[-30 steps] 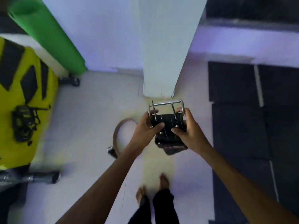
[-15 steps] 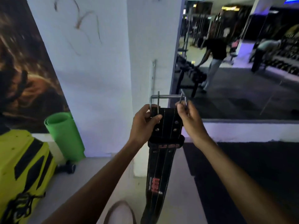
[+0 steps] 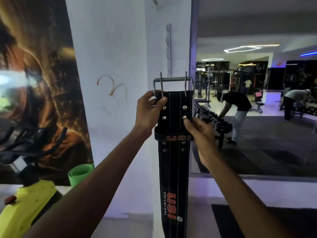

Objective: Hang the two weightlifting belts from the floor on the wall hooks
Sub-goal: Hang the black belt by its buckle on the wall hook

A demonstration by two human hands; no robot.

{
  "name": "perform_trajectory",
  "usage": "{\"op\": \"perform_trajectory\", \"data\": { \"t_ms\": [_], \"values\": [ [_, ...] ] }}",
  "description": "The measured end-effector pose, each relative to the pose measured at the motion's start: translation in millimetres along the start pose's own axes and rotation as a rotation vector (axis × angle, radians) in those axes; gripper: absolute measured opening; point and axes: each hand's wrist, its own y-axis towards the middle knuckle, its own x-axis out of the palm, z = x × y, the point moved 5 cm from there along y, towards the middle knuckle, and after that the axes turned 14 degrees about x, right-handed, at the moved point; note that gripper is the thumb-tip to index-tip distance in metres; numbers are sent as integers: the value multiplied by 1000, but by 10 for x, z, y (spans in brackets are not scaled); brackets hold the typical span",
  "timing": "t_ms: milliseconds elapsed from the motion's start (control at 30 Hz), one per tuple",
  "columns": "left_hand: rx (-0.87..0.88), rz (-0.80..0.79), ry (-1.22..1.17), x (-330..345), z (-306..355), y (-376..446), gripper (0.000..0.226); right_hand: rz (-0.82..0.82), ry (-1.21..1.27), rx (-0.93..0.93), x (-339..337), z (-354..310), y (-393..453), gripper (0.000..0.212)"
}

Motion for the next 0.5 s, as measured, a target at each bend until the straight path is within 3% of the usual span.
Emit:
{"op": "perform_trajectory", "data": {
  "t_ms": [133, 267, 500],
  "values": [
    [1, 24, -18, 111, 211, 221, 15, -30, 165, -20, -18, -105, 41, 38],
    [30, 37, -12, 186, 399, 376, 10, -10, 12, -6, -110, -6, 62, 15],
    [59, 99, -39, 262, 536, 535, 6, 48, -249, 217, -381, 1262, -520, 19]
  ]
}}
